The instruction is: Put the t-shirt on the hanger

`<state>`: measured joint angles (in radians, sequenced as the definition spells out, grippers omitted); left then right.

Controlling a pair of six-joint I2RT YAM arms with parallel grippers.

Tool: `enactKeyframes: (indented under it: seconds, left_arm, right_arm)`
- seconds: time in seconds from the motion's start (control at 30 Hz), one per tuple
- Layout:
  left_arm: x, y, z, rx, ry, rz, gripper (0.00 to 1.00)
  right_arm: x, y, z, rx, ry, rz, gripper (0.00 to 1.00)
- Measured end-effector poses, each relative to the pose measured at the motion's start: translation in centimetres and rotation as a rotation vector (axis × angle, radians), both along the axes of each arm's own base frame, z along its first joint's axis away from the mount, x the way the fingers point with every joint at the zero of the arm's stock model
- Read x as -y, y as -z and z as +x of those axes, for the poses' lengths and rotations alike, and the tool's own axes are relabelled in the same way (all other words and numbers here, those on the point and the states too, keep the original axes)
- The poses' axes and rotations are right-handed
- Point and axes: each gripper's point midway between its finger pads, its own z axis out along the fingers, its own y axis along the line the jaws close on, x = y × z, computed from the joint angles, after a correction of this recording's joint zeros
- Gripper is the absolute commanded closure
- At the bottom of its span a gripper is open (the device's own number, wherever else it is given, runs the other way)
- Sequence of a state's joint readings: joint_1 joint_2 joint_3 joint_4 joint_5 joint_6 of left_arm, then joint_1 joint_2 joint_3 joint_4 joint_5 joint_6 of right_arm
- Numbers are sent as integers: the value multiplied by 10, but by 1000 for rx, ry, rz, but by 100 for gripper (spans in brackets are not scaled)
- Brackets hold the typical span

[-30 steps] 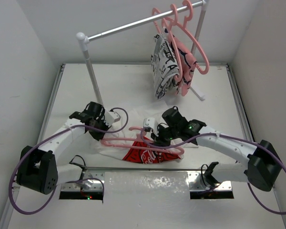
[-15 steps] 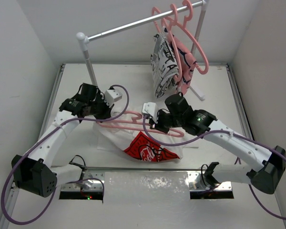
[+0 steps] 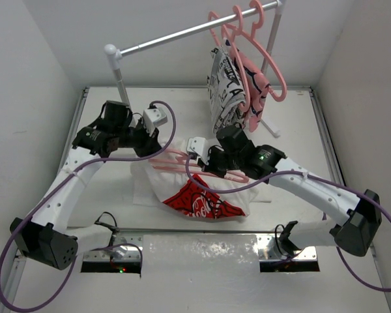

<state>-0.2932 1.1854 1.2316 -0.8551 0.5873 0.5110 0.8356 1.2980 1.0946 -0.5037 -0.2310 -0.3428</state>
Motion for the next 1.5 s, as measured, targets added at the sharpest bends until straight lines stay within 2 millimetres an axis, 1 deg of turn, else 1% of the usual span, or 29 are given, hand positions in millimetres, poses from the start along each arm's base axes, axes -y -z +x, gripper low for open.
enactKeyframes:
  seconds: [0.07,0.17,0.3,0.37,0.4,0.43,0.47,0.5,0.57,0.6,0.63,0.67,0.73,0.83,0.93,0.97,1.0,1.07,1.1,1.17,1.27,1.37,1.4,1.43,1.5]
  left_arm:
    - [10,-10,-4,-20,14,-63,100]
    - [24,-20,-10,-55,36,-126,100]
    - [43,-23,-16,-98,70,-174,100]
    - [50,-23,-17,-118,78,-190,100]
    - [52,-22,-16,-126,78,-192,91]
    - [53,-20,-15,-130,80,-189,84]
    - [54,-17,-14,-132,83,-180,75]
    - [54,-14,-12,-130,86,-169,58]
    - [52,-8,-9,-110,85,-134,44]
    - [48,-4,-7,-86,84,-98,35]
    - [42,-1,-4,-63,79,-63,33]
    - [36,4,0,-37,64,-22,27]
    - [21,14,7,1,40,55,22]
    - [-2,29,12,25,4,160,20]
    - [-17,31,14,59,-6,232,21]
    - [-22,30,14,77,-3,254,24]
    - [-27,28,15,98,-1,277,31]
    - [-39,22,16,150,-1,319,38]
    - [-48,18,18,179,-9,338,45]
    - [-67,10,22,228,-30,375,47]
    - [-95,6,24,277,-28,462,48]
    - [-103,14,16,282,68,537,43]
    - [-103,19,13,280,104,555,40]
    - [-104,25,10,276,136,571,39]
    - [-106,48,2,256,208,602,36]
  right_arm:
    - [-3,-4,3,23,-1,13,100]
    - [-11,-9,8,60,-14,33,100]
    - [-20,-12,10,101,-41,56,100]
    - [-21,-7,11,107,-44,56,100]
    - [-21,-2,12,111,-43,59,100]
    - [-22,3,12,114,-43,63,100]
    - [-22,8,12,115,-44,67,100]
    - [-24,15,11,119,-45,80,100]
    - [-25,33,7,115,-53,99,100]
    - [-24,46,5,113,-50,110,100]
    - [-21,57,2,103,-45,110,100]
    - [-19,69,-1,92,-38,112,100]
    - [-16,83,-5,77,-26,122,100]
    - [-23,90,-3,70,-9,171,100]
    - [-31,90,1,62,3,213,100]
    - [-34,90,1,59,4,226,100]
    - [-35,90,2,57,5,233,100]
    - [-37,89,2,55,7,247,100]
    - [-38,89,2,54,6,252,100]
    - [-38,88,2,55,7,259,100]
    - [-38,88,1,53,7,261,100]
    - [-38,88,1,51,8,261,100]
    - [-38,88,1,51,7,261,100]
    - [-38,88,1,51,7,262,100]
    - [-38,88,1,51,5,262,100]
